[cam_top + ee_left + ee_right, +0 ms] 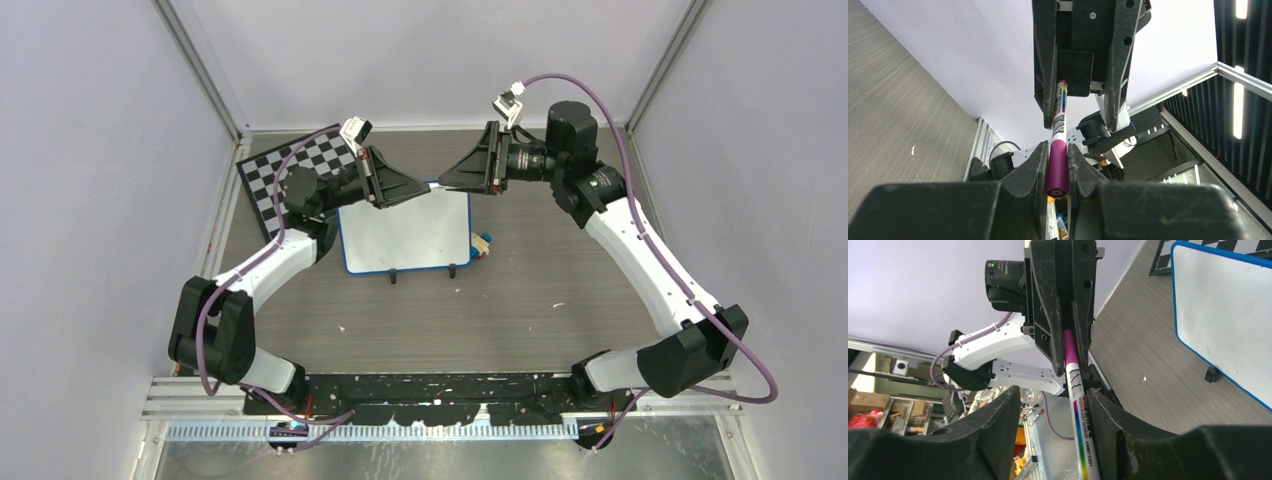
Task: Write a sentence on the whiteboard
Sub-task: Open the whiteboard marker.
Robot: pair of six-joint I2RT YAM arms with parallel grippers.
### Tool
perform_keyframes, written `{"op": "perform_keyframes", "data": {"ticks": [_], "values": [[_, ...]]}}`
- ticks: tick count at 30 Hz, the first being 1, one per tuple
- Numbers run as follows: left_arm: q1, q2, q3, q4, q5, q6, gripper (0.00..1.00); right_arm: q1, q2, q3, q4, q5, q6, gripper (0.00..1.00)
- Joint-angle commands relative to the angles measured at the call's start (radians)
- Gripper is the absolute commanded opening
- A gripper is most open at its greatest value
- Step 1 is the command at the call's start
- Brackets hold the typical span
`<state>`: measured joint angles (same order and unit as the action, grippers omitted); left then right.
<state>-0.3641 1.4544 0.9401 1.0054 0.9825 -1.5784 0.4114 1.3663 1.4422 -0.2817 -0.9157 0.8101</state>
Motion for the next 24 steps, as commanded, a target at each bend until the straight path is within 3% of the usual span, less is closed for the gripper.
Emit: {"op": "perform_keyframes", "data": {"ticks": [1,6,16,24], "values": [[-0.013,-0.055,-0.016,-0.016,-0.033,0.071,0.00,0.012,-0.001,0.010,0.123,-0.033,0.088,0.52],[-0.013,-0.075,-0.039,0.005,-0.061,0.082,0.00,0.024,0.000,-0.001,0.098,-0.037,0.066,0.35],[-0.015,-0.089,-0.032,-0.079,-0.027,0.144,0.00,0.046,0.014,0.027,-0.020,-0.060,-0.047,0.28],[-0.040,-0.081,-0.038,-0.088,-0.018,0.155,0.00,0.052,0.027,0.045,0.001,-0.065,-0.023,0.21]]}}
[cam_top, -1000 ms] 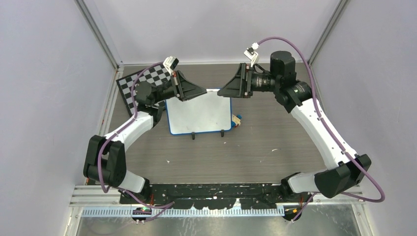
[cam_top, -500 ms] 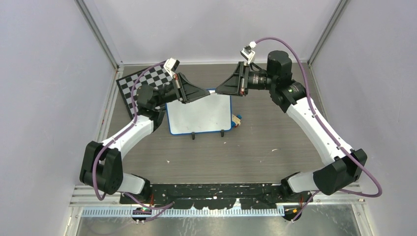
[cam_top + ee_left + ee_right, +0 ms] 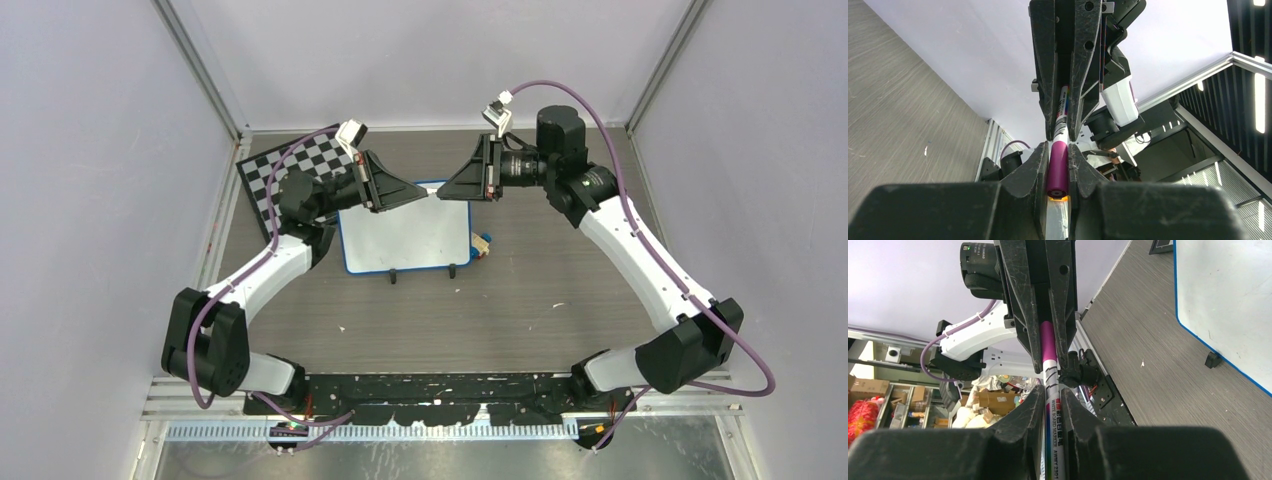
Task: Write a sentence on the whiteboard
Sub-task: Open the whiteboard marker.
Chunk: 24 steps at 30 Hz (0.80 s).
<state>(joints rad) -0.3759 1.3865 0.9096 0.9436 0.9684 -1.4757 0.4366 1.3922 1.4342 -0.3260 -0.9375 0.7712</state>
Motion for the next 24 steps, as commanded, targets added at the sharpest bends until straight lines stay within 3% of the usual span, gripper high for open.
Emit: {"op": "perform_keyframes", "data": {"ticks": [1,6,15,24], "values": [[-0.029,-0.011,-0.008,-0.030,-0.005,0.056,0.00,0.026,0.002,0.052,0.052,-0.049,0.020,0.19],[-0.023,-0.008,0.005,-0.046,-0.005,0.063,0.00,0.027,-0.003,0.048,0.065,-0.081,0.021,0.01],[0.078,-0.039,-0.027,-0.042,-0.017,0.040,0.00,-0.011,-0.018,0.042,0.000,-0.112,-0.033,0.00],[0.198,-0.088,-0.114,-0.054,-0.026,0.048,0.00,-0.194,-0.049,0.041,0.042,-0.121,0.017,0.00]]}}
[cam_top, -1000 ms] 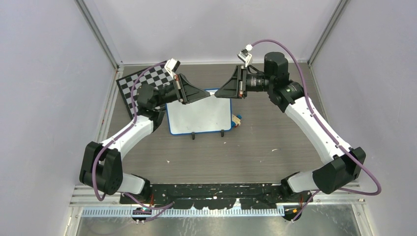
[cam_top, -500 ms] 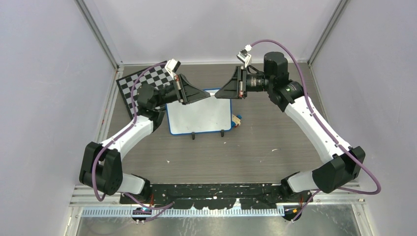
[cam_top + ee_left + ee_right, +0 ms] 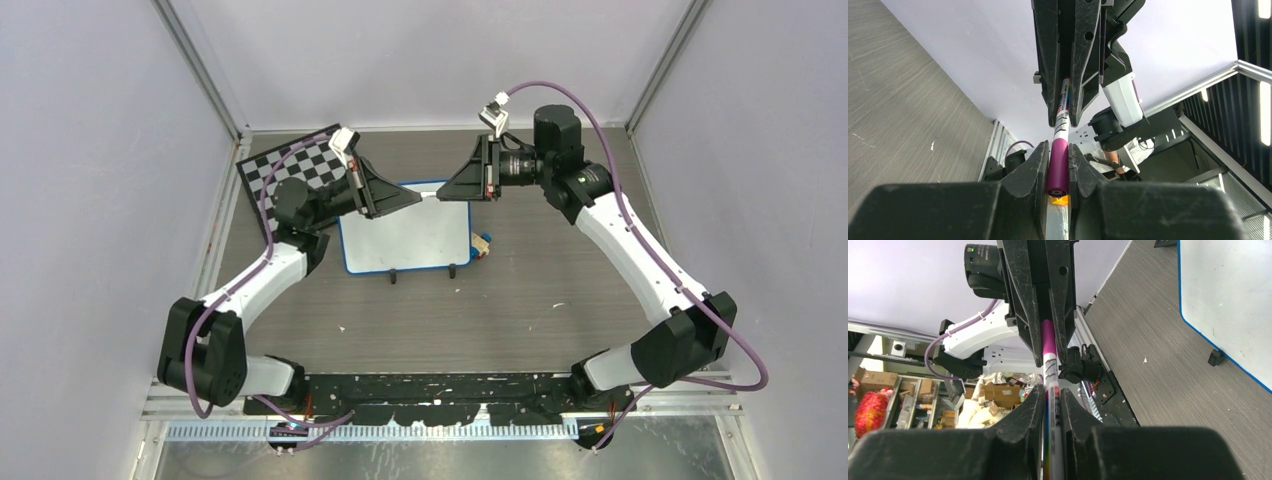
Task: Write a sentence on the whiteboard
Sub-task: Open the whiteboard marker.
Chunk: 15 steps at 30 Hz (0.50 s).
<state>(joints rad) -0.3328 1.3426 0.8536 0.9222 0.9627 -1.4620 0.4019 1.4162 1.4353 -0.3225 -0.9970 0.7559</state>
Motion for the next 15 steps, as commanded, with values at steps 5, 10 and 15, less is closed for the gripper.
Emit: {"op": "perform_keyframes", "data": {"ticks": [5,10,15], "values": [[0.208,-0.051,-0.086,-0.025,0.013,0.050,0.00,-0.275,-0.105,-0.015,0.130,-0.095,0.103,0.00],[0.211,-0.055,-0.074,-0.020,0.036,0.055,0.00,-0.294,-0.132,-0.059,0.151,-0.127,0.104,0.00],[0.196,-0.048,-0.054,-0.022,0.058,0.061,0.00,-0.285,-0.148,-0.098,0.250,-0.174,0.183,0.00]]}}
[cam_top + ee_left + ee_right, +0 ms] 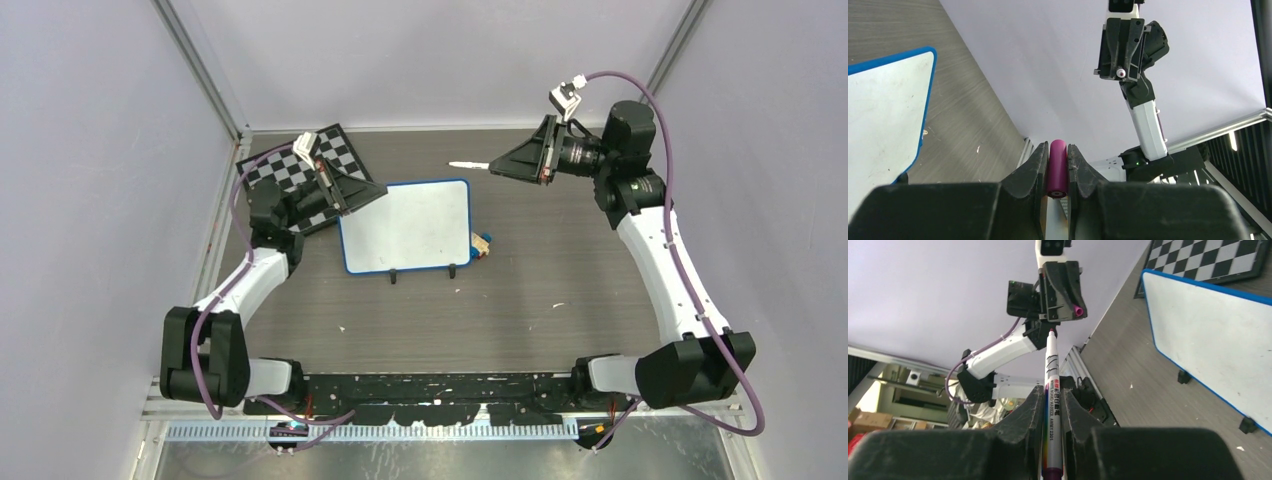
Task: Write a sentence on the whiteboard
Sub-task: Open the whiteboard marker, then place the pen cap at the center of the board.
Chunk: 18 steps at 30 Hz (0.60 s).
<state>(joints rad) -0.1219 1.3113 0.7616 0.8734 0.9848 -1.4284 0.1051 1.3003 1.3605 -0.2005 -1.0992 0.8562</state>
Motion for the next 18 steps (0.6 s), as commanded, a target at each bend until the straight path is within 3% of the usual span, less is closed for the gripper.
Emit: {"op": "perform_keyframes", "data": {"ticks": [1,5,6,8,10,12,14,18], "values": [[-0.025,-0.013,0.044,0.027,0.046,0.028,0.00,0.018,-0.035,-0.033,0.154,-0.080,0.097,0.00],[-0.043,0.002,0.096,-0.049,0.121,0.097,0.00,0.025,-0.044,-0.045,0.159,-0.083,0.087,0.00],[-0.042,-0.008,0.121,-0.161,0.149,0.192,0.00,0.024,-0.045,-0.041,0.126,-0.079,0.061,0.00],[-0.042,-0.062,0.190,-0.588,0.142,0.523,0.00,0.023,-0.047,-0.024,0.031,-0.058,-0.021,0.00],[-0.056,-0.113,0.336,-1.142,-0.038,0.972,0.00,0.022,-0.044,-0.006,-0.076,-0.033,-0.110,0.00],[-0.060,-0.109,0.425,-1.550,-0.266,1.256,0.00,0.019,-0.040,0.004,-0.159,-0.010,-0.185,0.00],[-0.040,-0.090,0.483,-1.736,-0.465,1.409,0.00,0.019,-0.040,0.004,-0.217,0.012,-0.245,0.00],[0.052,-0.100,0.444,-1.868,-0.706,1.652,0.00,0.019,-0.044,-0.010,-0.270,0.028,-0.321,0.00]]}}
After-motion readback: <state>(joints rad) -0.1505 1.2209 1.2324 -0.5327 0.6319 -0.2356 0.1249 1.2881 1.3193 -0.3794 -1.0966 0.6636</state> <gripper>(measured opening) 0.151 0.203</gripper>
